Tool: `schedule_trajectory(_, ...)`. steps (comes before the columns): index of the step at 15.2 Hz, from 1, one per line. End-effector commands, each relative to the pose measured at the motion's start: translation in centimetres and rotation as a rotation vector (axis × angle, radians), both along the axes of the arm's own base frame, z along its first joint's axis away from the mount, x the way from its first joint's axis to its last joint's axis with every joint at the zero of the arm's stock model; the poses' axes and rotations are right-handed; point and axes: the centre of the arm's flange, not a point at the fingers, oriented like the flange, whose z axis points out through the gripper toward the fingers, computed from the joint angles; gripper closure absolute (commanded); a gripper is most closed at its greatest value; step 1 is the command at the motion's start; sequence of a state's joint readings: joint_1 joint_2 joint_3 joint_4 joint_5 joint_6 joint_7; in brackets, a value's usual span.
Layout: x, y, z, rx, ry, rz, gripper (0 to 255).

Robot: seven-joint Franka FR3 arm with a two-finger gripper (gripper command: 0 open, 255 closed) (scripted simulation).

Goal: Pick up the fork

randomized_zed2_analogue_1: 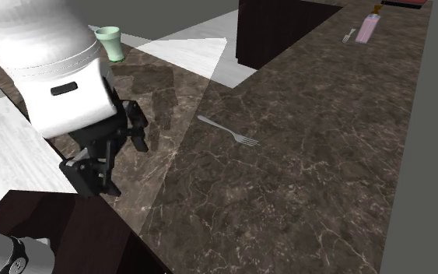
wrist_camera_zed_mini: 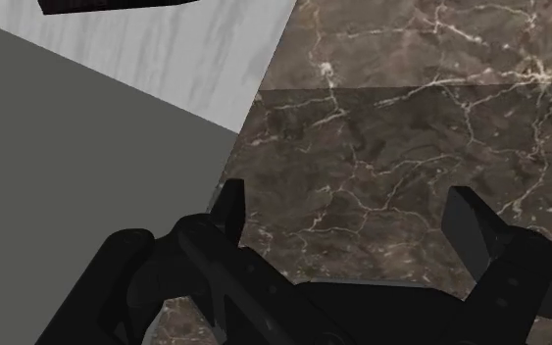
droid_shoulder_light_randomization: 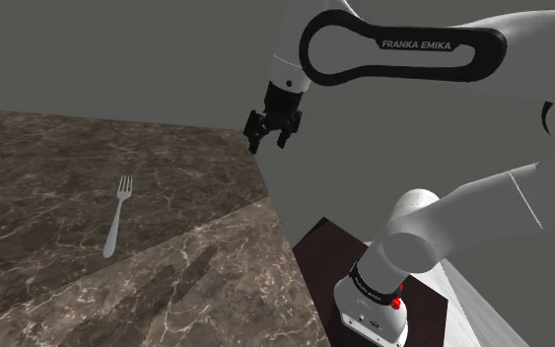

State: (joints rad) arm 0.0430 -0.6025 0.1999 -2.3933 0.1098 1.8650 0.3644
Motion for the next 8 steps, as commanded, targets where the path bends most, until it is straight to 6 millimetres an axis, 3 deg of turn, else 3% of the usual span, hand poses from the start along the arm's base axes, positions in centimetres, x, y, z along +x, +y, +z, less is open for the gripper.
schedule_trajectory(1,1.2,2.2,-0.9,0.001,-0.001,-0.036,0)
schedule_trajectory(8,5.6,9.7,-4.1,0.001,-0.001,-0.152,0)
